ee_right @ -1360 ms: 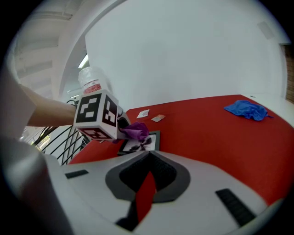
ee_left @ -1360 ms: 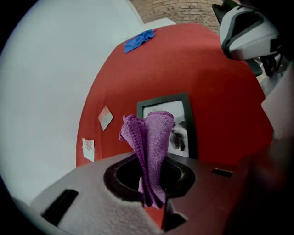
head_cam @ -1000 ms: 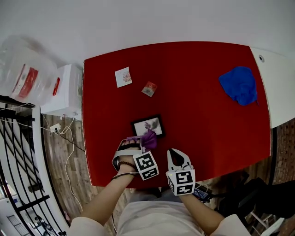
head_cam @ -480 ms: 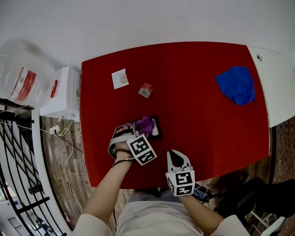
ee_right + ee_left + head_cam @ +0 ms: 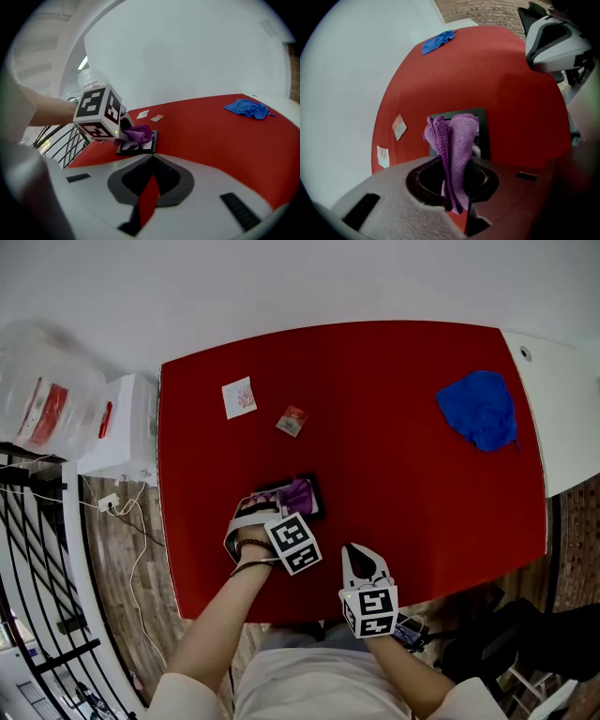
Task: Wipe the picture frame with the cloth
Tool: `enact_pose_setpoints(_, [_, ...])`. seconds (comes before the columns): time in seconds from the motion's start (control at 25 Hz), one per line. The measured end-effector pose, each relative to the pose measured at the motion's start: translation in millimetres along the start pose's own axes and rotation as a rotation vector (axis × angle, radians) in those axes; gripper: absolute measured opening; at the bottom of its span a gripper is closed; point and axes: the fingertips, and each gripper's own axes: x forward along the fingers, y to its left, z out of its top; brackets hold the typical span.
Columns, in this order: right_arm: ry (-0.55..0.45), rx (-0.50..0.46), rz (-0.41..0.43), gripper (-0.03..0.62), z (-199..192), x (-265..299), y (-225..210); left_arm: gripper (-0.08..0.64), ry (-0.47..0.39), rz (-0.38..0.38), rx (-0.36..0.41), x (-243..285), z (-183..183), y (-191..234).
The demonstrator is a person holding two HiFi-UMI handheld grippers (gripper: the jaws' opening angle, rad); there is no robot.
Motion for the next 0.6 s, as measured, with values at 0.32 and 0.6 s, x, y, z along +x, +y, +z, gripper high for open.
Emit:
enact_pose_setpoints(0.32, [0.0,-0.012,0.025,0.005,-3.7,2.2,11.1,0.061,-0.022,-0.049,0.071,-24.8,3.3,-58.8])
enact_pose_setpoints(0.6, [-0.003,-0.013,0.029,0.005,-3.2,-0.2,11.2,0.061,-0.049,-0.024,0.022,-38.3,4.0,-45.7])
